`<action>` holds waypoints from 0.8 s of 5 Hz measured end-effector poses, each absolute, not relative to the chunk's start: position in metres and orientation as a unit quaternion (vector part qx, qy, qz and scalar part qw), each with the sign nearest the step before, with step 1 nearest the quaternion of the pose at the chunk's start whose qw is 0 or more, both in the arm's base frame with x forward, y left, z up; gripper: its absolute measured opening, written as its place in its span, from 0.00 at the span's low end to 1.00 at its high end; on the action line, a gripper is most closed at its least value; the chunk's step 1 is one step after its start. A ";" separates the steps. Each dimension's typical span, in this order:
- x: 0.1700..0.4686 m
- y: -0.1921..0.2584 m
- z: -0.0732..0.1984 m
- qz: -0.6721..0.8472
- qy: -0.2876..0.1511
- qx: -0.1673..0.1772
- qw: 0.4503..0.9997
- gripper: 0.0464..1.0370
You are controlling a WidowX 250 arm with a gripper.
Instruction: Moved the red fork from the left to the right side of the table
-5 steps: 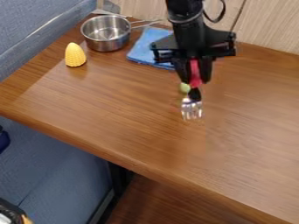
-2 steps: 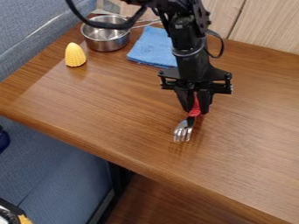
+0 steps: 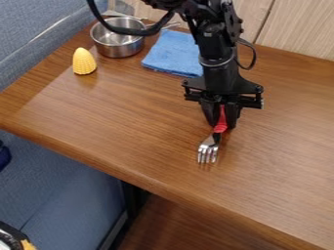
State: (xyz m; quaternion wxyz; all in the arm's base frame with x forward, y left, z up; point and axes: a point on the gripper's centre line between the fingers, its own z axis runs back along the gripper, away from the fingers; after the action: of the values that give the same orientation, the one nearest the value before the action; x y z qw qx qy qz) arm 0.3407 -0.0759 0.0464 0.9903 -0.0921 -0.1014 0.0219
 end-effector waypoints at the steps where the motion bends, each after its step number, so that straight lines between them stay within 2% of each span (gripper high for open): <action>1: 0.335 -0.081 0.043 0.005 -0.099 -0.071 0.993 0.63; 2: 0.333 -0.082 0.043 0.000 -0.105 -0.071 0.992 0.90; 3: 0.329 -0.079 0.044 0.005 -0.108 -0.072 0.991 0.96; 4: 0.328 -0.071 0.054 0.024 -0.114 -0.084 0.990 0.96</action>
State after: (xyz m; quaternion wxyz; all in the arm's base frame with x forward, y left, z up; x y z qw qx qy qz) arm 0.3277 -0.0707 0.0536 0.9896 -0.0844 -0.1138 0.0239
